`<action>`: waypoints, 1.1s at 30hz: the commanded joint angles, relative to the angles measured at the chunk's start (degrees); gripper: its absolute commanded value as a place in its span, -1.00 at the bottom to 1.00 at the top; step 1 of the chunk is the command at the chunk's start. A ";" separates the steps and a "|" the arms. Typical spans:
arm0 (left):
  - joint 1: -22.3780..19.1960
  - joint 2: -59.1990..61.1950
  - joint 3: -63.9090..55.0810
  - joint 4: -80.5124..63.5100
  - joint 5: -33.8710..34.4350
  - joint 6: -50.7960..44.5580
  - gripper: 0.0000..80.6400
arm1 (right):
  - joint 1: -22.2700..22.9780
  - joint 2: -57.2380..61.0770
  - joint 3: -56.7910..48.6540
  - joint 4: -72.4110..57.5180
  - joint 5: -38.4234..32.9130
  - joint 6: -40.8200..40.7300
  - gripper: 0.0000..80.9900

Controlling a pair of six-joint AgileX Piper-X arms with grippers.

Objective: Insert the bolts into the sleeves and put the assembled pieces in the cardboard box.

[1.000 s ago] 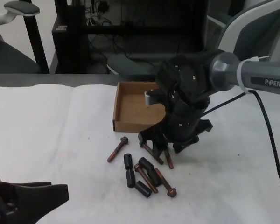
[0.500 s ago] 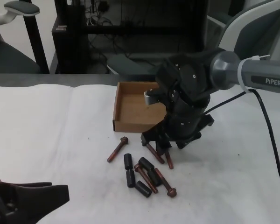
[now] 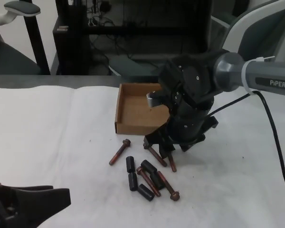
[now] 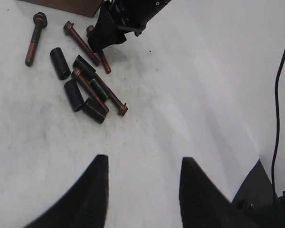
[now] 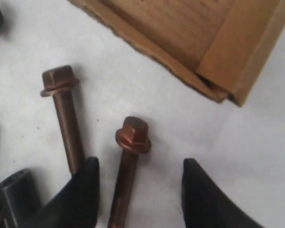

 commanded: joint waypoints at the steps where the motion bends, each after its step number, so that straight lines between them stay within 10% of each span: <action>1: -0.07 0.23 -0.79 -0.63 0.41 0.18 0.17 | -0.21 0.37 -0.42 -0.15 0.10 -0.44 0.32; 12: -0.07 0.23 -0.79 -0.63 0.41 0.18 0.17 | -0.21 2.80 -0.42 1.14 0.10 -0.44 0.25; 18: -0.07 0.23 -0.79 -0.63 0.41 0.18 0.17 | -0.21 2.80 -0.42 0.85 -2.56 -0.44 -1.00; 33: -0.07 0.23 -0.79 -0.63 0.41 0.18 0.17 | -0.21 -1.01 -5.13 4.97 -6.83 0.41 -1.00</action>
